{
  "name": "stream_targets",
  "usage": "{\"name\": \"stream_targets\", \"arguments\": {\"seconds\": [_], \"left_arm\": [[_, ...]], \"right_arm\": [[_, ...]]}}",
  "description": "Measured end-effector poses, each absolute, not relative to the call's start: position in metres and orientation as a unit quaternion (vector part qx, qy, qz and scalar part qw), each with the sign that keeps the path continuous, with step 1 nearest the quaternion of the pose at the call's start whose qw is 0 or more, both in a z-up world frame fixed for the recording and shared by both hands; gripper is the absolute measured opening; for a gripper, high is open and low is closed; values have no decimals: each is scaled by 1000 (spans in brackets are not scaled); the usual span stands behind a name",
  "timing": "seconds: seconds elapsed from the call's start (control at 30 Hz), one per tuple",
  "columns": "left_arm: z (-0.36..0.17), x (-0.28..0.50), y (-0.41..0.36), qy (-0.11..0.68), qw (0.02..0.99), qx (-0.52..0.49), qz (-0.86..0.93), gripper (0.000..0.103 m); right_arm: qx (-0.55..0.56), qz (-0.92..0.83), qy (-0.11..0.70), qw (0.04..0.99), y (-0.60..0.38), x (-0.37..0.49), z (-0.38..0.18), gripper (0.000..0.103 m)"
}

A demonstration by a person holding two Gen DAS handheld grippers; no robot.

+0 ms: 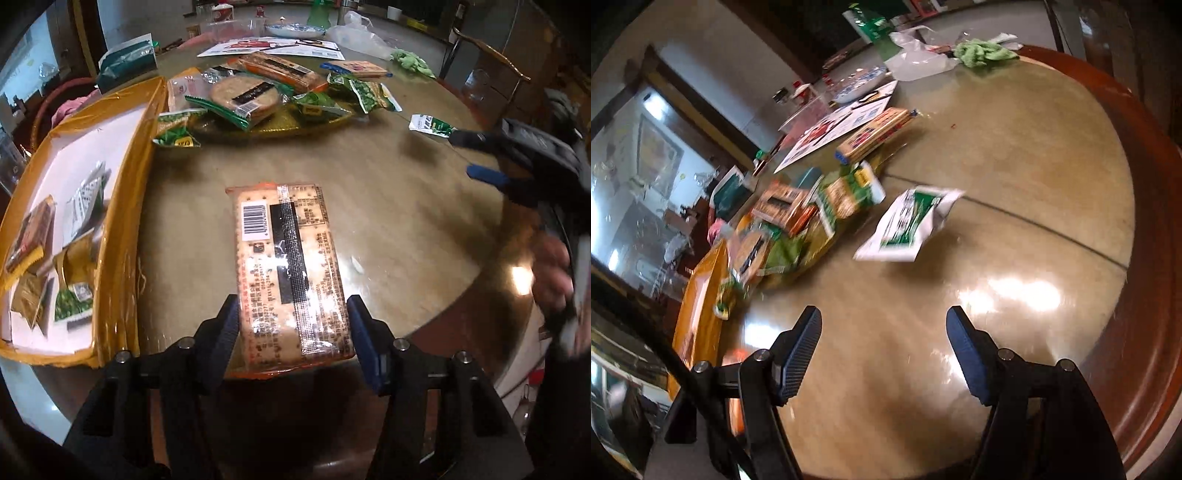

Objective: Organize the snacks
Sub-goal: 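Grasp the white-green granule sachet with the right gripper, then lower the cracker pack and sachet into the white tray and open both grippers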

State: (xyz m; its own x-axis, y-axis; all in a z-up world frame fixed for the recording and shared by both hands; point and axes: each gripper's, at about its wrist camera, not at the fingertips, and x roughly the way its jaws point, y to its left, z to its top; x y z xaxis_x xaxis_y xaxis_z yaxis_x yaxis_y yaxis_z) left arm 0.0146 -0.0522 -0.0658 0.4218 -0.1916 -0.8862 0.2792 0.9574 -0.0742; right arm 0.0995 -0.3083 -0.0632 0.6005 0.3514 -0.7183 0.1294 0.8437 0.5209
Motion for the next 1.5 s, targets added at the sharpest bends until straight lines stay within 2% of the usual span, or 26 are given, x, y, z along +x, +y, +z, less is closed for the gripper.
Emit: {"name": "stream_targets", "arguments": {"seconds": [0.2, 0.3, 0.43, 0.5, 0.87, 1.13, 1.2, 1.23, 1.27, 1.5], "left_arm": [[-65, 14, -47, 521, 840, 32, -152, 61], [-65, 14, -44, 521, 839, 29, -155, 65], [-65, 15, -40, 520, 839, 18, -159, 66], [-65, 16, -39, 516, 842, 21, -156, 71], [-69, 19, -36, 488, 859, 24, -153, 73], [-70, 27, -43, 499, 856, 38, -128, 76], [-71, 28, -47, 496, 858, 47, -121, 74], [-71, 28, -49, 494, 860, 49, -122, 68], [-70, 26, -50, 492, 860, 48, -126, 56], [-41, 8, -33, 462, 873, -15, -155, 56]], "right_arm": [[293, 38, 458, 839, -327, 138, -63, 67], [279, 19, 466, 839, -324, 148, -62, 54], [221, -22, 476, 851, -307, 148, -59, 30], [203, -22, 477, 855, -297, 142, -59, 19], [152, 68, 479, 862, -231, 92, -59, 17], [122, 101, 474, 866, -206, 69, -57, 16], [124, 101, 474, 866, -205, 68, -57, 16], [124, 102, 474, 866, -205, 68, -58, 16], [126, 104, 474, 865, -205, 67, -58, 16], [141, 133, 453, 870, -199, 58, -50, 12]]}}
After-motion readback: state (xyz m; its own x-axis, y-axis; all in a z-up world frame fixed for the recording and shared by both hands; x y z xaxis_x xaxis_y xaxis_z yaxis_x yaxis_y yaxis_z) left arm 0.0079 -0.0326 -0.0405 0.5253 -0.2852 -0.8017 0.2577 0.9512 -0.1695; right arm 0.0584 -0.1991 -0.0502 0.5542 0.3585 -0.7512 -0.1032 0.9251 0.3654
